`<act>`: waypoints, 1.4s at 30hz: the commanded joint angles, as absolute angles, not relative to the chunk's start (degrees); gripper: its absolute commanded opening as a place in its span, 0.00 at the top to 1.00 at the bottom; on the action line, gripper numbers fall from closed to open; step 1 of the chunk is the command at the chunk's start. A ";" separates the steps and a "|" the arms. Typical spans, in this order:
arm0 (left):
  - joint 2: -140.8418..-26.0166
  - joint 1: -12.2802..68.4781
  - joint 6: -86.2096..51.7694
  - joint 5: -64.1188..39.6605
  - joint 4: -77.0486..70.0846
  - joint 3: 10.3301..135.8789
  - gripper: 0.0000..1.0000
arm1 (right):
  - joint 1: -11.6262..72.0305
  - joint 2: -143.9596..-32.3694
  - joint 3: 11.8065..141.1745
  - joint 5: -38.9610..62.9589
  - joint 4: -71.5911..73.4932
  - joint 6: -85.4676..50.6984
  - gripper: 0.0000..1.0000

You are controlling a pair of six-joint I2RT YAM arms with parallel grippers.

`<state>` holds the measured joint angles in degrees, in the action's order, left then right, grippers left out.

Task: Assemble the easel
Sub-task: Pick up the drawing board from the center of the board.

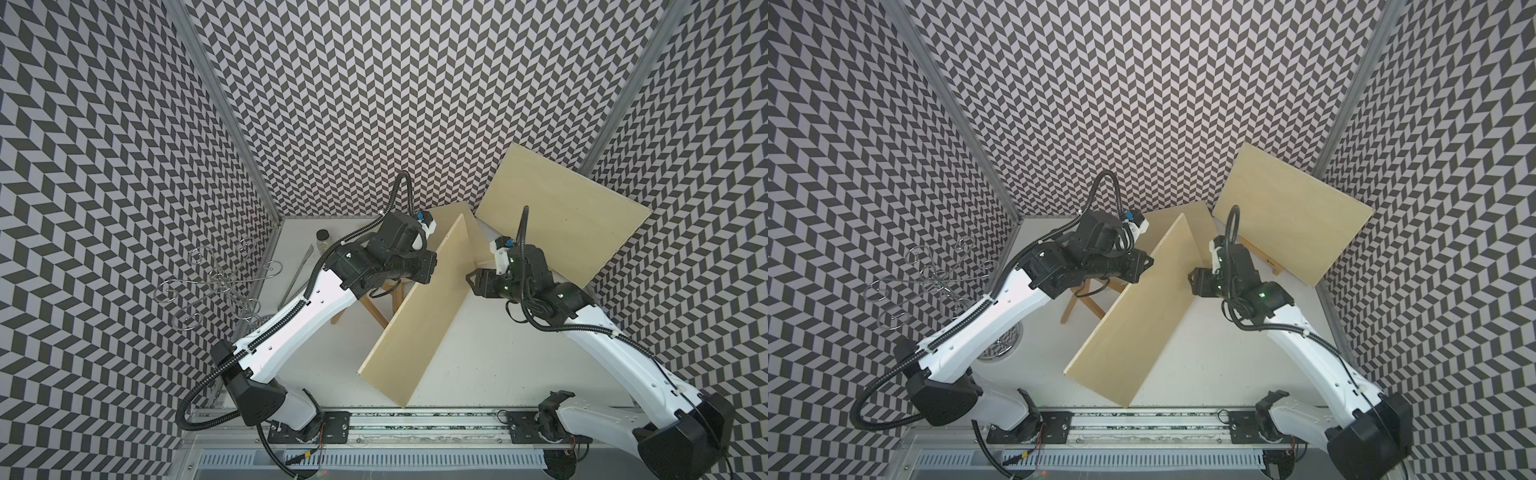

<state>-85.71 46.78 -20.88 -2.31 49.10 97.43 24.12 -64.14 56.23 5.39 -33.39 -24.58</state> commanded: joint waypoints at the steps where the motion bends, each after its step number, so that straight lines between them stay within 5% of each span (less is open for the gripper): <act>1: -85.14 48.09 -21.85 0.58 44.71 101.49 1.00 | 21.81 -60.01 50.26 8.50 -32.91 -28.18 0.32; 8: -87.42 50.55 -19.98 2.55 44.73 102.89 1.00 | 21.36 -66.23 38.67 16.67 -21.84 -27.63 0.32; 16: -90.30 52.63 -18.33 2.93 45.58 102.37 1.00 | 21.14 -81.68 38.89 21.75 -10.44 -26.42 0.32; 26: -91.89 54.46 -16.05 -0.17 50.08 99.39 1.00 | 20.92 -87.20 37.85 24.88 -1.33 -29.35 0.33; 33: -92.72 55.56 -16.04 -0.65 54.55 96.79 0.73 | 20.91 -86.31 38.18 23.82 -0.75 -29.53 0.33; 42: -89.78 56.38 -17.30 4.20 59.61 92.93 0.74 | 20.83 -87.01 38.99 23.66 -0.40 -29.37 0.33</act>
<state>-90.48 55.64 -16.62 2.15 51.22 95.94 21.08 -86.83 37.87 23.83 -5.50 -29.02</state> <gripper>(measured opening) 0.263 0.672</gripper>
